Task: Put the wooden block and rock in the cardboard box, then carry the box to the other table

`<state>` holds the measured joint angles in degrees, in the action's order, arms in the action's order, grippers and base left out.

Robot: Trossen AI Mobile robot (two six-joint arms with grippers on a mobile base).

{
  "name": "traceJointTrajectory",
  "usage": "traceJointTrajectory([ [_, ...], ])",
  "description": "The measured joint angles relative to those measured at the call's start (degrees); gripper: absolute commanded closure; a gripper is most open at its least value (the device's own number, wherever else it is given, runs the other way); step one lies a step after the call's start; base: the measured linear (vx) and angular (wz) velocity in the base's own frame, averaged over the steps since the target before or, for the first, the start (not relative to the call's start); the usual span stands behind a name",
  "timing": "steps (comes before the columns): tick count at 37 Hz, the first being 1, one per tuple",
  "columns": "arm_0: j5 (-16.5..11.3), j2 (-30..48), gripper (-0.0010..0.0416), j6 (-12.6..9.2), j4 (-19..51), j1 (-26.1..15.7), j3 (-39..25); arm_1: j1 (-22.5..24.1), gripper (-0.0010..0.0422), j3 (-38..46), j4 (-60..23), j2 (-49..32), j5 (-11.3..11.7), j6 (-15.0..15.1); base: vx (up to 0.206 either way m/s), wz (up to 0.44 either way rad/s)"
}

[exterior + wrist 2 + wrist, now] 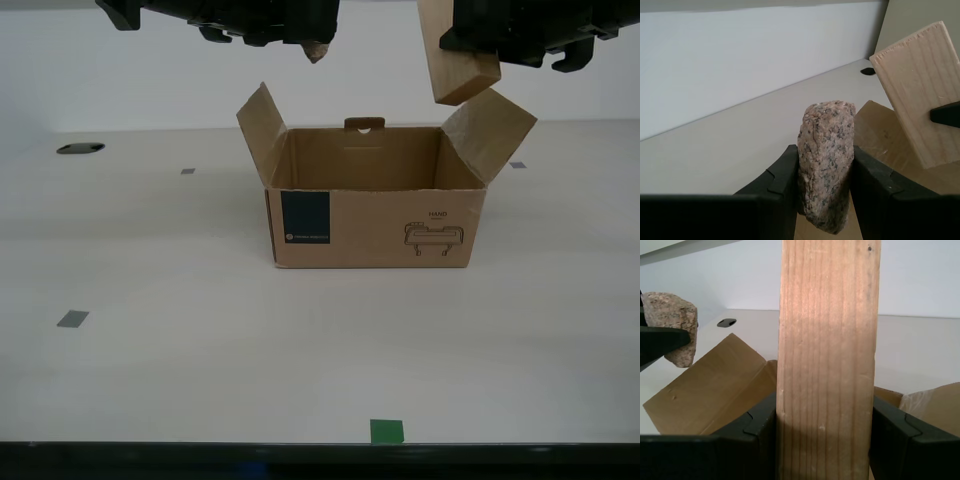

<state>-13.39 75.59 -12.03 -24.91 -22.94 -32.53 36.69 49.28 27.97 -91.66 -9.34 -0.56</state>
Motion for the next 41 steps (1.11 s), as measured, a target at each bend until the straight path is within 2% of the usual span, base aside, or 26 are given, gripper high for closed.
traceJointTrajectory([
  [22, 0.0, 0.0, 0.0405, 0.0, 0.17, -0.04, 0.0, 0.02, 0.0409, 0.0, -0.39, 0.0, 0.0, -0.07, 0.0, 0.0],
  [33, 0.0, 0.0, 0.0403, 0.0, 1.97, -0.07, 0.0, 0.02, 0.0342, 0.0, -1.53, 0.0, 0.0, -0.61, 0.0, 0.0],
  [41, -0.02, 0.0, 0.0402, 0.04, 1.97, -0.09, 0.02, 0.02, 0.0314, 0.0, -1.7, 0.0, 0.0, -0.59, 0.0, 0.0],
])
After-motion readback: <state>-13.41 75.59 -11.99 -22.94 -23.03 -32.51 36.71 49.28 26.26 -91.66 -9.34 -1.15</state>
